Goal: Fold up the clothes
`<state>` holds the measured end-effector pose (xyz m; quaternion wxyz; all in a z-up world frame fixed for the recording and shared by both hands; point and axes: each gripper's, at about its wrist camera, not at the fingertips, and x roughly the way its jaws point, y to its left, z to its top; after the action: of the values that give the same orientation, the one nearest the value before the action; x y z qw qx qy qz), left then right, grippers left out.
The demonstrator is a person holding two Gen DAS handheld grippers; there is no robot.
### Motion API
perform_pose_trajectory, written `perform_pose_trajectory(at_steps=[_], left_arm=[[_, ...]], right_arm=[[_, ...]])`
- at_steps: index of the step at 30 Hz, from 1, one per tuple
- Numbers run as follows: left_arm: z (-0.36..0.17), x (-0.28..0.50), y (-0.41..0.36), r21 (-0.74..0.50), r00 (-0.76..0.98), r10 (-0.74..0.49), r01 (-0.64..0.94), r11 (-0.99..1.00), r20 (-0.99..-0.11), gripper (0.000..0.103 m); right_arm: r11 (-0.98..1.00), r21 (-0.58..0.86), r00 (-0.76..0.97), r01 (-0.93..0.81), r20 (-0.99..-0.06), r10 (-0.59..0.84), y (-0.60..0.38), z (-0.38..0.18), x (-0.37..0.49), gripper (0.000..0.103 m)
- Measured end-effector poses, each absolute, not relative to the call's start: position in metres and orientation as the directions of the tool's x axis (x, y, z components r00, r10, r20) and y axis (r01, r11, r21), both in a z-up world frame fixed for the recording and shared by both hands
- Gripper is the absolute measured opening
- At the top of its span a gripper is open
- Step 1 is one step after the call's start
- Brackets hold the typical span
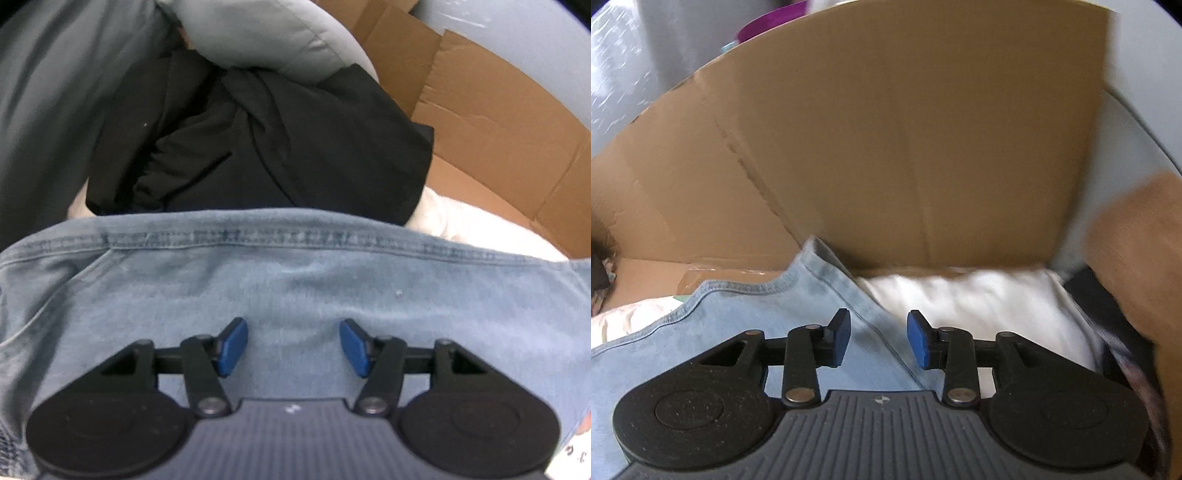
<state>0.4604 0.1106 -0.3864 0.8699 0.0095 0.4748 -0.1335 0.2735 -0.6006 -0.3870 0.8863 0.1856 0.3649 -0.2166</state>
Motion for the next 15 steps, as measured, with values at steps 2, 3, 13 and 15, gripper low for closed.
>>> perform_pose_trajectory(at_steps=[2, 3, 13, 15], left_arm=[[-0.388, 0.462, 0.111, -0.116, 0.521, -0.23, 0.242, 0.963, -0.822, 0.064], [-0.389, 0.463, 0.111, -0.12, 0.524, -0.234, 0.242, 0.963, -0.819, 0.066], [-0.395, 0.474, 0.111, -0.15, 0.532, -0.252, 0.227, 0.962, -0.809, 0.068], [-0.396, 0.473, 0.111, -0.154, 0.535, -0.258, 0.231, 0.961, -0.804, 0.068]], right_arm=[[0.852, 0.163, 0.643, 0.497, -0.729, -0.235, -0.598, -0.39, 0.289, 0.041], [0.859, 0.158, 0.642, 0.486, -0.732, -0.228, -0.598, -0.391, 0.296, 0.043], [0.899, 0.092, 0.601, 0.429, -0.772, -0.207, -0.592, -0.415, 0.35, 0.057], [0.911, 0.073, 0.597, 0.407, -0.776, -0.205, -0.589, -0.419, 0.357, 0.061]])
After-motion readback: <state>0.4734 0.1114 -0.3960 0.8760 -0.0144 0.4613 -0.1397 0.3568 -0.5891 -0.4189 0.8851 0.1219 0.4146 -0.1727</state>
